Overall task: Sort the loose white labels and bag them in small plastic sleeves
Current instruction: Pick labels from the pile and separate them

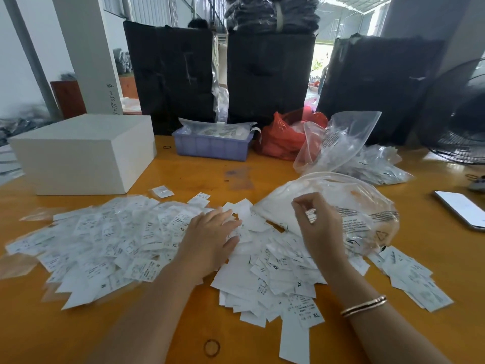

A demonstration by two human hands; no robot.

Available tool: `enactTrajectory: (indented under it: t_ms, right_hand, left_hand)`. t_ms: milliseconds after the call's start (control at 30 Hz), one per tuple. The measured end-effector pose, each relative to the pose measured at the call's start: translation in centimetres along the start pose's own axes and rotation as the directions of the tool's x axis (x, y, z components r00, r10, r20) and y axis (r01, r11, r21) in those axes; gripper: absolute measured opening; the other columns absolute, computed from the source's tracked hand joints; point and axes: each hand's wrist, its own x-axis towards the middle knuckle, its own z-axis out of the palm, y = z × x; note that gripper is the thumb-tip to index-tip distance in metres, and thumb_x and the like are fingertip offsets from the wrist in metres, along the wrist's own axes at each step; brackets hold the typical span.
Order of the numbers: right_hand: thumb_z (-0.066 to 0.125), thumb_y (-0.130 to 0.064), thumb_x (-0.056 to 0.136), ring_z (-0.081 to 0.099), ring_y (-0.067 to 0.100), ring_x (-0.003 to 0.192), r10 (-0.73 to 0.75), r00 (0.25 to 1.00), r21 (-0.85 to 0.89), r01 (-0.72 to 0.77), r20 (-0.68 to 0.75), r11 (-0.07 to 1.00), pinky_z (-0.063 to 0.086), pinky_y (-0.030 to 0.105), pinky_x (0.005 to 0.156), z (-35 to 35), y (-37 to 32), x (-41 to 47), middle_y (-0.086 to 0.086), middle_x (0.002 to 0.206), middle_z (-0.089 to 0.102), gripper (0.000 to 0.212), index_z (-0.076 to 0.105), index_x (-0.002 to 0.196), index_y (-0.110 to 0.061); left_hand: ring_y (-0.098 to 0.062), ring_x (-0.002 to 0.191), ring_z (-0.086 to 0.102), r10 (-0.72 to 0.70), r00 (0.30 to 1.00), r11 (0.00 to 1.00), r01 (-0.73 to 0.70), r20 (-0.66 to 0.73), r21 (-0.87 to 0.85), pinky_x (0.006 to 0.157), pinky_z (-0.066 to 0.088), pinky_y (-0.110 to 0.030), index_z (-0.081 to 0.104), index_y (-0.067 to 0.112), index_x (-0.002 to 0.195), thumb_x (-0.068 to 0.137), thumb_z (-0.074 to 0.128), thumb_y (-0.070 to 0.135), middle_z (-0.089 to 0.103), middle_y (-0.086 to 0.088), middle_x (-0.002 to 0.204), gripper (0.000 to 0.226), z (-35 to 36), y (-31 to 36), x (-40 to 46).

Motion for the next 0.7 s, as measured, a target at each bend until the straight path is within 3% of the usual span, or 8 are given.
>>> enactTrajectory:
  t_ms: [100, 200, 333, 433, 567, 700]
  right_hand:
    - [0.057, -0.015, 0.092, 0.063, -0.001, 0.069, 0.177, 0.961, 0.171, -0.215, 0.211, 0.962, 0.047, 0.014, 0.058, 1.0, -1.0, -0.8, -0.013, 0.075, 0.067, 0.024, 0.05, 0.083, -0.036]
    - [0.052, -0.021, 0.096, 0.063, -0.003, 0.062, 0.247, 0.885, 0.169, -0.334, 0.395, 0.927, 0.042, 0.013, 0.049, 1.5, -1.0, -1.1, -0.012, 0.075, 0.07, 0.017, 0.049, 0.086, -0.034]
    - [0.047, -0.027, 0.098, 0.049, 0.003, 0.043, 0.218, 0.824, 0.074, -0.299, 0.524, 0.951, 0.039, 0.025, 0.044, 1.5, -0.9, -1.3, -0.013, 0.085, 0.072, 0.007, 0.05, 0.097, -0.033]
    - [0.044, -0.029, 0.099, 0.045, 0.003, 0.039, 0.179, 0.806, -0.019, -0.204, 0.564, 0.979, 0.029, 0.014, 0.039, 1.5, -0.9, -1.6, -0.015, 0.09, 0.071, 0.015, 0.049, 0.111, -0.034]
    - [0.043, -0.023, 0.1, 0.049, -0.002, 0.041, 0.193, 0.824, 0.024, -0.243, 0.533, 0.97, 0.032, 0.011, 0.039, 1.6, -1.0, -1.5, -0.012, 0.088, 0.071, 0.018, 0.052, 0.116, -0.028]
    - [0.043, -0.022, 0.1, 0.05, -0.003, 0.044, 0.201, 0.819, 0.002, -0.239, 0.538, 0.971, 0.034, 0.012, 0.043, 1.7, -0.9, -1.3, -0.011, 0.087, 0.07, 0.02, 0.052, 0.118, -0.026]
  left_hand:
    - [-0.01, 0.142, 0.021, -0.04, 0.998, 0.998, 0.037, 0.054, 0.06, 0.117, 0.007, -0.04, 0.035, 0.044, 0.14, 0.101, 0.024, 0.044, 0.031, 0.013, 0.152, 0.04, 0.3, -0.2, 0.1]
    - [-0.008, 0.137, 0.029, -0.13, 0.991, 0.99, 0.131, -0.02, 0.056, 0.116, 0.007, -0.038, 0.042, 0.043, 0.136, 0.102, 0.026, 0.039, 0.039, 0.016, 0.147, 0.038, 0.2, -1.5, -0.1]
    - [-0.011, 0.137, 0.03, -0.274, 0.96, 0.957, 0.278, -0.054, 0.083, 0.116, 0.008, -0.042, 0.044, 0.043, 0.133, 0.101, 0.029, 0.037, 0.04, 0.014, 0.146, 0.036, -0.3, -3.8, -0.4]
    - [-0.013, 0.14, 0.025, -0.342, 0.937, 0.929, 0.348, -0.063, 0.128, 0.115, 0.003, -0.049, 0.042, 0.043, 0.135, 0.101, 0.034, 0.036, 0.037, 0.013, 0.149, 0.036, -0.6, -4.2, -0.4]
    - [-0.013, 0.141, 0.027, -0.226, 0.955, 0.959, 0.253, -0.191, 0.129, 0.113, 0.002, -0.048, 0.048, 0.041, 0.134, 0.097, 0.048, 0.027, 0.041, 0.011, 0.148, 0.039, -1.0, -3.1, -0.1]
    - [-0.007, 0.14, 0.026, -0.1, 0.993, 0.995, 0.1, -0.064, 0.008, 0.115, 0.005, -0.041, 0.048, 0.041, 0.134, 0.101, 0.034, 0.03, 0.039, 0.016, 0.147, 0.037, -0.2, -1.8, 0.1]
